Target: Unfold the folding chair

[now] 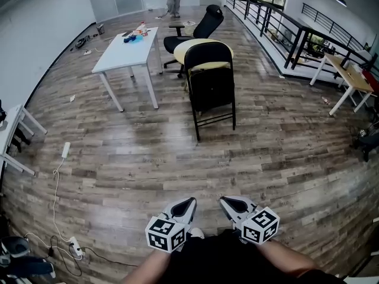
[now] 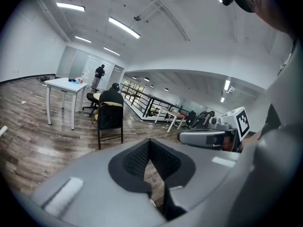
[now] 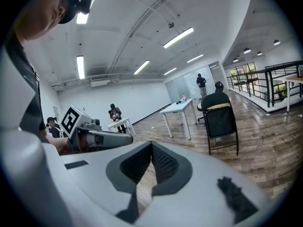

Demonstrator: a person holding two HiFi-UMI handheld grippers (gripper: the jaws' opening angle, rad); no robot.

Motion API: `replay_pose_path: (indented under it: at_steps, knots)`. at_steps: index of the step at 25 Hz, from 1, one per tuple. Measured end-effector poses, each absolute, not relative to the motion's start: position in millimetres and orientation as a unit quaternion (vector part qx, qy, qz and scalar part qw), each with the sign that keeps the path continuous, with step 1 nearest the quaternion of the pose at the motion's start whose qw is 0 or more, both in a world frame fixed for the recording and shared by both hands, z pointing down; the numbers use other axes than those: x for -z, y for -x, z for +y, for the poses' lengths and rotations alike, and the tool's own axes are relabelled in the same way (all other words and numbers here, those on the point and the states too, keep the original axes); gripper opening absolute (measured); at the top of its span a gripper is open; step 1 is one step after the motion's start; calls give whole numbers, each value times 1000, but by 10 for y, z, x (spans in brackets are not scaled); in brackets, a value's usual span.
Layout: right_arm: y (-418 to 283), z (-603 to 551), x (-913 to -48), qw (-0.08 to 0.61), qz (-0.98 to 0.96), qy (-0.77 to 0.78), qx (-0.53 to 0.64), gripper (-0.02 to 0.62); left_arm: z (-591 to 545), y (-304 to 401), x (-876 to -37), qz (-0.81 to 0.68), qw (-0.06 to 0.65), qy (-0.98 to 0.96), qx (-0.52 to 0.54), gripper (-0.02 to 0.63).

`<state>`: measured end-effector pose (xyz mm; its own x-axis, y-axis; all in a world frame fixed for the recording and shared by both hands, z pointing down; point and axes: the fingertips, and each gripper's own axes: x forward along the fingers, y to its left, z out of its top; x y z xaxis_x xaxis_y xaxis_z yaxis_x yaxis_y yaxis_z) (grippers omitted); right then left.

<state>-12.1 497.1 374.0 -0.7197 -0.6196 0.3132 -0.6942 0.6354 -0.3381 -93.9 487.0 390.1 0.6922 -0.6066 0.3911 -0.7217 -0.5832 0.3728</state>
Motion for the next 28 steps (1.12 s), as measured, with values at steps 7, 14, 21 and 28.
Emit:
replay_pose_path:
  at_steps: [7,14,21,28]
  knots:
    - [428,5005,-3743,89,-906,-352,-218,6,4932,1212,-3879,-385,232,-886,-115,8]
    - [585,5026,-3739,100,-909,-340,-219,6,4997,1405,-3941,-393,256,-877,-109,8]
    - [669,5008,-3778,107,-913,-326,-221,6,4990,1497,-3982,-408,263,-868,-103,8]
    - [744,4933,-3807,110,-918,-310,-219,6,4918,1538,-3978,-421,261,-863,-100,8]
